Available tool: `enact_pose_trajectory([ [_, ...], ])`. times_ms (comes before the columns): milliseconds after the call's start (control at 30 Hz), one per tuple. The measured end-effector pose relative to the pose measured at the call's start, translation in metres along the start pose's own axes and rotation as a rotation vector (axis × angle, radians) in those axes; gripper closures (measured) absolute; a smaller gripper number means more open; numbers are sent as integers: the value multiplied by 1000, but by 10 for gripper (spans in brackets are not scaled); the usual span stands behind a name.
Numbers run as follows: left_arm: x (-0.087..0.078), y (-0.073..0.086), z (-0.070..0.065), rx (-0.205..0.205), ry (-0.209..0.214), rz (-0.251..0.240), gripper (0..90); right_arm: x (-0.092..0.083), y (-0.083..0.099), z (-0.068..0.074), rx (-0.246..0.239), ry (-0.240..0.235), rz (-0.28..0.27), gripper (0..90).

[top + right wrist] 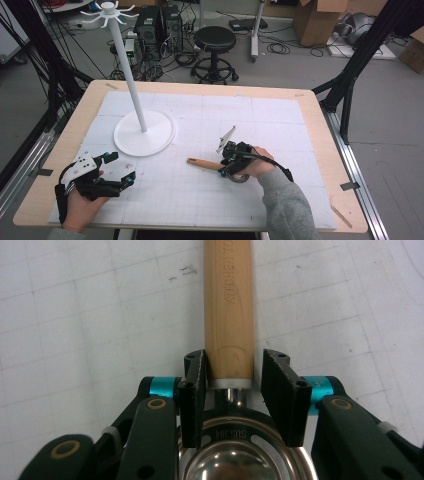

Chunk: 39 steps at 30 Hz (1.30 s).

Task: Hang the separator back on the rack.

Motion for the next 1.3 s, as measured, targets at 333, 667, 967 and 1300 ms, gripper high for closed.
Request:
enact_pose_trajectory([
  [333, 1, -1, -1, -1, 4, -1, 17, -1, 2, 2, 27, 17, -9, 690],
  [667, 5, -1, -1, 1, 11, -2, 17, -3, 5, 4, 22, 28, -35, 695],
  [967, 7, -2, -2, 3, 16, -2, 17, -12, 7, 6, 11, 32, -90, 697],
  [1300, 7, -2, -1, 0, 15, -1, 17, -19, 5, 8, 0, 31, -139, 698],
])
Point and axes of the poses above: each handheld gripper's, and its own axes: x roughly forward along the jaws, y roughly out of its underside, z roughly to its left, the point moved 2 cm from there along x, roughly forward along the jaws, and after that the axes turned 9 degrees about -y, right-handed, at the moved point
